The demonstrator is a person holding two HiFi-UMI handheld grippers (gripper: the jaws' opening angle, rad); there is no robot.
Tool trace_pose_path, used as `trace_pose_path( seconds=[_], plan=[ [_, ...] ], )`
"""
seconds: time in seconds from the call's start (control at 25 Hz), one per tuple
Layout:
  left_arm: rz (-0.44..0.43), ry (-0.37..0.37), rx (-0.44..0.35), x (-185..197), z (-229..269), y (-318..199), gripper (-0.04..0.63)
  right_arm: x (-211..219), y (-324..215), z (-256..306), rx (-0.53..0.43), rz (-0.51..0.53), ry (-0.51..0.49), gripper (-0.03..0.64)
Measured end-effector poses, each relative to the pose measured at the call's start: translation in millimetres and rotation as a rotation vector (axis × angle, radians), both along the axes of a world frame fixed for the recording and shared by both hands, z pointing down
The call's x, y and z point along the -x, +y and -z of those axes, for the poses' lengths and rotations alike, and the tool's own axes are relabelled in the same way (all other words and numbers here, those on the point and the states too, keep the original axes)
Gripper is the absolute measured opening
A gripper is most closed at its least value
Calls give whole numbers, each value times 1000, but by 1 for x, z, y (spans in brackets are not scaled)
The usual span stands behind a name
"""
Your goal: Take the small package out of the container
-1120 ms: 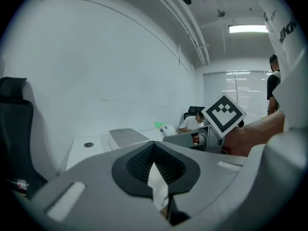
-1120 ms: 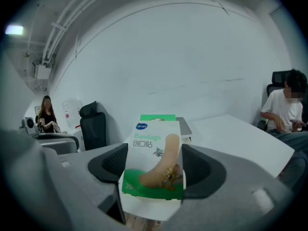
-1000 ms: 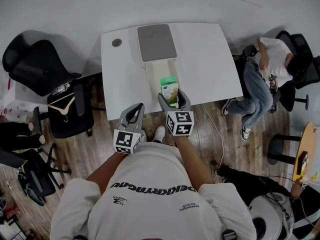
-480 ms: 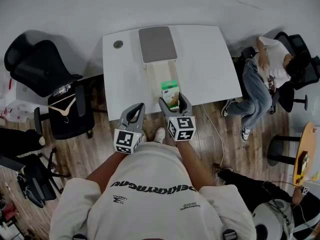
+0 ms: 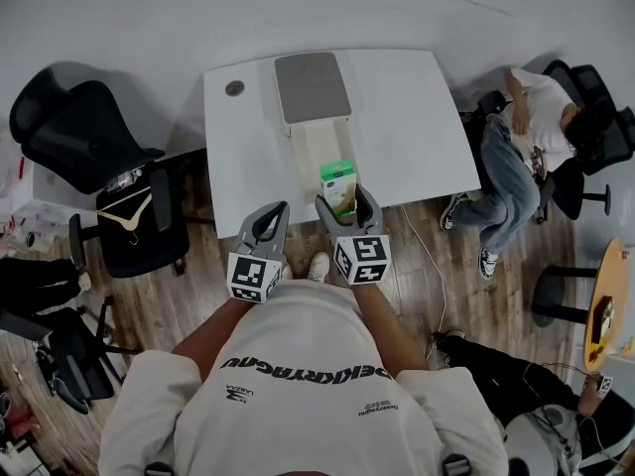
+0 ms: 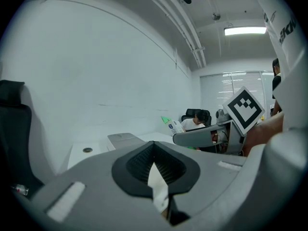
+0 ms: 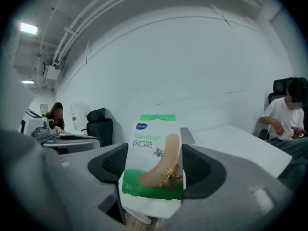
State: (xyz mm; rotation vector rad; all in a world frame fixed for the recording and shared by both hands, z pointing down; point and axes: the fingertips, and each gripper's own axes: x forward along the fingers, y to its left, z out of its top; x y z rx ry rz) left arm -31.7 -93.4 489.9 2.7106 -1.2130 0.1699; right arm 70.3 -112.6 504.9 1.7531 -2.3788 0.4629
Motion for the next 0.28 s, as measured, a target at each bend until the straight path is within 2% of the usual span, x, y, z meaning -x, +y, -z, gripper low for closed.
trace_pose_path(
  seconds=[0.28],
  plan=[
    [0,0,-8,0,2,-4,3,1,2,1,-11,5,4,342]
  ],
)
